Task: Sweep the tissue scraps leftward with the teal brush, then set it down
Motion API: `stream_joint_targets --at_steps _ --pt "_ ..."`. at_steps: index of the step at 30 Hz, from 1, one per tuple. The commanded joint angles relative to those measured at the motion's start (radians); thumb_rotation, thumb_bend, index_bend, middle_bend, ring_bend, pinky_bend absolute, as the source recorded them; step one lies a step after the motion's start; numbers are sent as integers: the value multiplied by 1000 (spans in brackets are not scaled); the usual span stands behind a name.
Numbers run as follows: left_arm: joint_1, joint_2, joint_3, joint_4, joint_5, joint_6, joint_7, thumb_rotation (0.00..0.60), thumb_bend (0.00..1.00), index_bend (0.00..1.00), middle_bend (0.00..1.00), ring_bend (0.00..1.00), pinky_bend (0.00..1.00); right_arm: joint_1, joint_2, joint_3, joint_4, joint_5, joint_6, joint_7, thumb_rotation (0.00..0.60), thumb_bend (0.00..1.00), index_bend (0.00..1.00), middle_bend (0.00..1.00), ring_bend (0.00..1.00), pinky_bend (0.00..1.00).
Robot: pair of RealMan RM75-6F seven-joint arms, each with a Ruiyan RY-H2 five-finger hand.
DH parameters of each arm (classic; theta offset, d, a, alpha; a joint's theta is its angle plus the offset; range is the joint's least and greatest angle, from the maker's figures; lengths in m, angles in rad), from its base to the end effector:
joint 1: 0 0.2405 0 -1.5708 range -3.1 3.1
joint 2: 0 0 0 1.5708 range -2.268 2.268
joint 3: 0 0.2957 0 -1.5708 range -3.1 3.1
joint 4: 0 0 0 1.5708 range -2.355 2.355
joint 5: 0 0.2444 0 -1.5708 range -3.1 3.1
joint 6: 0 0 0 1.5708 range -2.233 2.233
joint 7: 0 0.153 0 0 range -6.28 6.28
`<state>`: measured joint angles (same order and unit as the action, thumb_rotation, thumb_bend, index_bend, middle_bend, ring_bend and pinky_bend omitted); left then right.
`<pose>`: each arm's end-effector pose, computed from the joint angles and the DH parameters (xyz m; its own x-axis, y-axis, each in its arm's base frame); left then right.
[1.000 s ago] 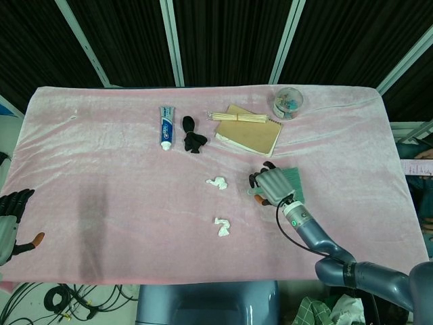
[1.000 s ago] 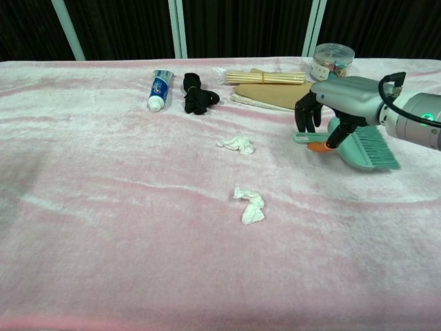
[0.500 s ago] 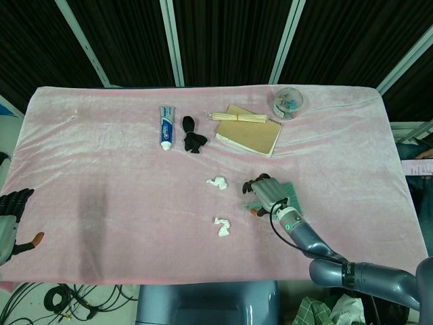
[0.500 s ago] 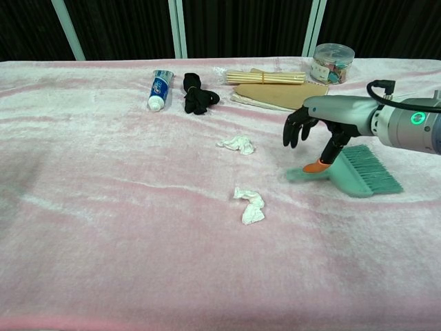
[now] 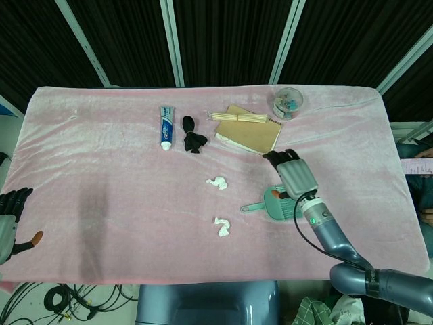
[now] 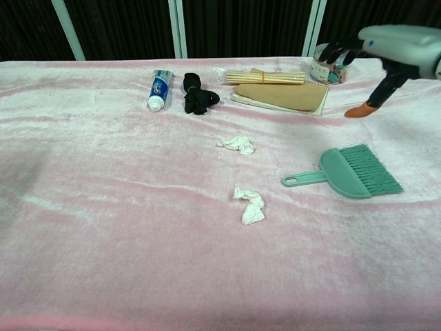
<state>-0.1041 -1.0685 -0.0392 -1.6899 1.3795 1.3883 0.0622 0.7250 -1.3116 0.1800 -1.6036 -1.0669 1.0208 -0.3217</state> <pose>-0.3660 0.1974 0.1464 0.4084 0.1093 0.9062 0.9048 0.0828 -0.4177 -0.1962 -0.4020 0.0392 0.4676 -0.1635 0.8687 -0.8633 -0.2956 0.4091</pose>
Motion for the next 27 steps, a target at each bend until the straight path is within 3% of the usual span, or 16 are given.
stream_joint_targets --at_steps 1,4,7,9,15,17,27 --pt "2 -2 -1 1 2 6 2 600 255 34 54 37 43 -89 64 -27 1 -110 135 36 600 77 187 161 181 118" --pt "4 -4 0 2 9 15 9 600 255 34 54 36 41 -167 108 -66 13 -173 224 85 600 78 184 162 181 118" --pt "9 -9 -7 3 20 42 19 600 255 34 54 35 36 -315 151 -161 48 -232 358 128 600 77 180 162 180 119" --pt "15 -15 -11 6 29 63 18 600 255 34 53 33 35 -405 132 -207 87 -290 465 166 600 77 180 162 178 119" --pt "20 -17 -11 19 66 93 -5 600 255 34 51 29 34 -538 62 -275 169 -360 574 209 600 77 180 165 177 119" --pt "21 -20 -6 26 77 95 -12 600 255 34 51 29 34 -557 45 -290 187 -380 570 209 600 77 180 166 174 118" --pt "24 -23 4 34 95 97 -6 600 255 34 51 29 34 -570 57 -258 171 -430 564 187 600 78 167 166 174 119"
